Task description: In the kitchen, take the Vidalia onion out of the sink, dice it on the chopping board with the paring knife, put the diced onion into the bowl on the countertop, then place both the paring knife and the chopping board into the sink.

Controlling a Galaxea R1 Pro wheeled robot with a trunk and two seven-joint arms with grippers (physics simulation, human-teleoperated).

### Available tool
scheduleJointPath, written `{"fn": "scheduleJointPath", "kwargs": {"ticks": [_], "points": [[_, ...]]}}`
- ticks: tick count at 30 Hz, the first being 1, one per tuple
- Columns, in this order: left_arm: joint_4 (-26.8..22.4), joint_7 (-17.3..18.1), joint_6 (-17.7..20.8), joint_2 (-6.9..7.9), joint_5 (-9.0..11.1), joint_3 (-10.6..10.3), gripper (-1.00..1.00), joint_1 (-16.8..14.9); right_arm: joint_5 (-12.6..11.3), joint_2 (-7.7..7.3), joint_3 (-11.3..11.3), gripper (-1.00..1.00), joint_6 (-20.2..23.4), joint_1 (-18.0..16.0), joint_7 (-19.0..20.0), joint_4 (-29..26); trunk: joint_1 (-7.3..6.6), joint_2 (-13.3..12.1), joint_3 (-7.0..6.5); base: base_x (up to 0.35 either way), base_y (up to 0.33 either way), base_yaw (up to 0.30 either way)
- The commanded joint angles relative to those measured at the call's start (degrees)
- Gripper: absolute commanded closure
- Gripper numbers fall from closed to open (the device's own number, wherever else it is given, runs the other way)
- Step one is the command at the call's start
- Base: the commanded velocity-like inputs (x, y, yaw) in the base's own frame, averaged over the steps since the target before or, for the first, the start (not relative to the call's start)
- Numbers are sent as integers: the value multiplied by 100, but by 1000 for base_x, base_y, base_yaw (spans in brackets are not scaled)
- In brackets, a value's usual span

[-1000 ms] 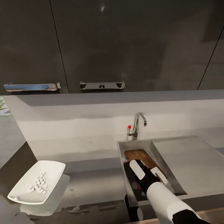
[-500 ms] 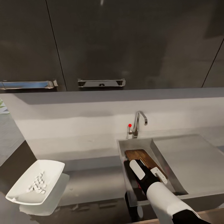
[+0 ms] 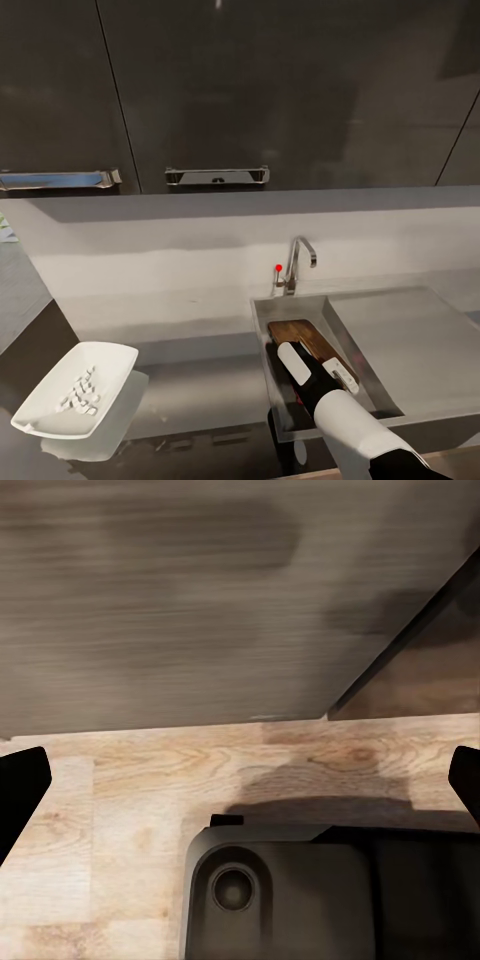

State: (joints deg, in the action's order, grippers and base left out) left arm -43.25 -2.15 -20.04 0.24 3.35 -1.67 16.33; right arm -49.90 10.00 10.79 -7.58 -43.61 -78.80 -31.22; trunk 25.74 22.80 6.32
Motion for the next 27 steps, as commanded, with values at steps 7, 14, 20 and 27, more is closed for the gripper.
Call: {"fn": "scheduleJointPath", "kwargs": {"ticks": [7, 14, 20, 27], "points": [[-8, -22, -9, 3, 34, -18, -100, 2, -28, 0, 20, -100, -59, -7, -13, 2, 4, 12, 11, 0, 0, 0], [-8, -22, -9, 3, 34, -18, -100, 2, -27, 0, 20, -100, -67, -7, -20, -29, 4, 12, 11, 0, 0, 0], [-8, -22, -9, 3, 34, -18, -100, 2, -17, 0, 65, -100, -68, -7, -51, -157, 4, 12, 11, 0, 0, 0], [-7, -22, -9, 3, 34, -18, -100, 2, -11, 0, 1308, -100, 585, -7, -487, -2405, 4, 12, 11, 0, 0, 0]]}}
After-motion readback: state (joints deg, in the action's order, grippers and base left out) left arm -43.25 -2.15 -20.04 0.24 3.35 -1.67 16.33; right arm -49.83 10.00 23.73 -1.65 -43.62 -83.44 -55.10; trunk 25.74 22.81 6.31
